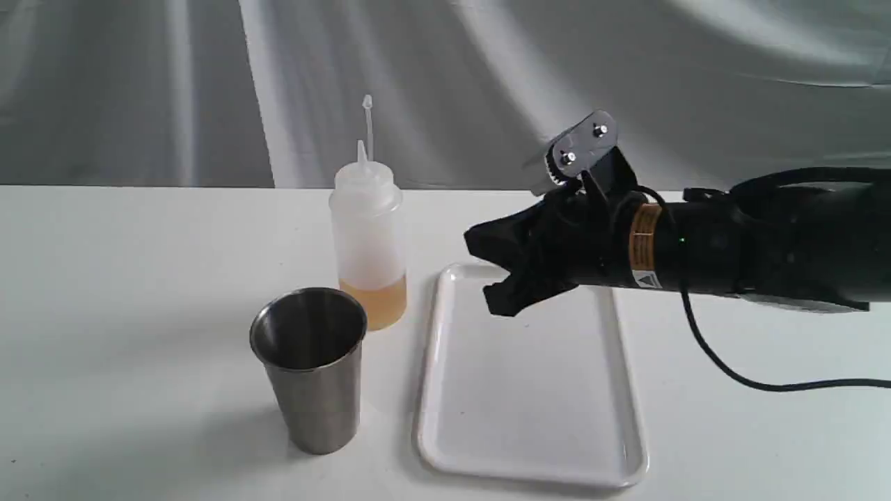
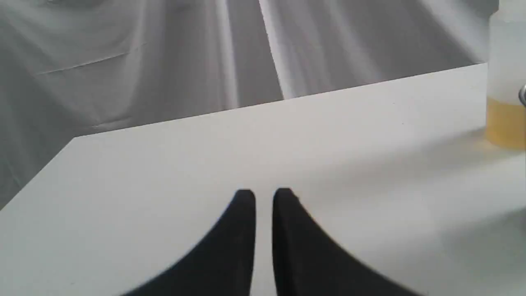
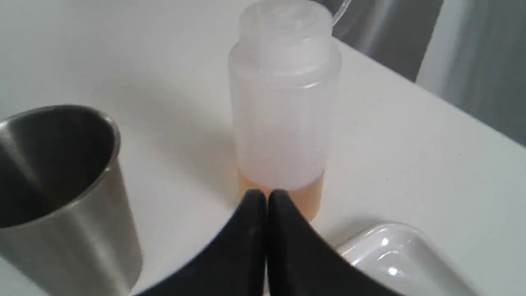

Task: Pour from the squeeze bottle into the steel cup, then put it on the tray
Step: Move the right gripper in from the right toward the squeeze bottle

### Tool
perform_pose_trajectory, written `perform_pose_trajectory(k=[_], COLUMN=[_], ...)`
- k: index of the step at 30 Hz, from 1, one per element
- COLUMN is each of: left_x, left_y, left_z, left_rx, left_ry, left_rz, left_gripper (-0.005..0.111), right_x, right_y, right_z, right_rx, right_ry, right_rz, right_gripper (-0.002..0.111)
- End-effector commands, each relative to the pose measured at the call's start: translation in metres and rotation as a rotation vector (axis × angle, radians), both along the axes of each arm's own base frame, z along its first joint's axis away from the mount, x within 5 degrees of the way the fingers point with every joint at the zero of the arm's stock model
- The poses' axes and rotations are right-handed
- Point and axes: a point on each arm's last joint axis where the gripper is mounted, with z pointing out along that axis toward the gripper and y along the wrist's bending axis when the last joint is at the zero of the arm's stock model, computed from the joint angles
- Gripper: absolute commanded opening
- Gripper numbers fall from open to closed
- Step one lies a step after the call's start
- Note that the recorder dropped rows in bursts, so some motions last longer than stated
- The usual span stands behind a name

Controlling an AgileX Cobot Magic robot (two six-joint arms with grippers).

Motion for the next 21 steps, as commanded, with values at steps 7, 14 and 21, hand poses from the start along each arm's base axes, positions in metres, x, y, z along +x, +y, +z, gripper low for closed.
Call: perform_pose_trajectory(k=[7, 14, 21], left_x=[0.0, 0.0, 0.0], left_y=[0.0, 0.0, 0.0], left_z=[0.0, 0.0, 0.0], left_rx=[-0.005, -0.005, -0.007], left_ry=[-0.011, -0.011, -0.011], left_rz=[0.001, 0.001, 0.001], left_gripper=[0.008, 0.008, 0.008], right_x=[0.017, 0.023, 0.042], right_y=[0.001, -0.003, -0.015], right_z=[-0.021, -0.041, -0.04], right_rx=[0.116, 0.114, 0.131], right_ry=[-0.165, -0.192, -0.126], right_rz=[-0.016, -0.036, 0.022], right_gripper=[0.0, 0.0, 0.0])
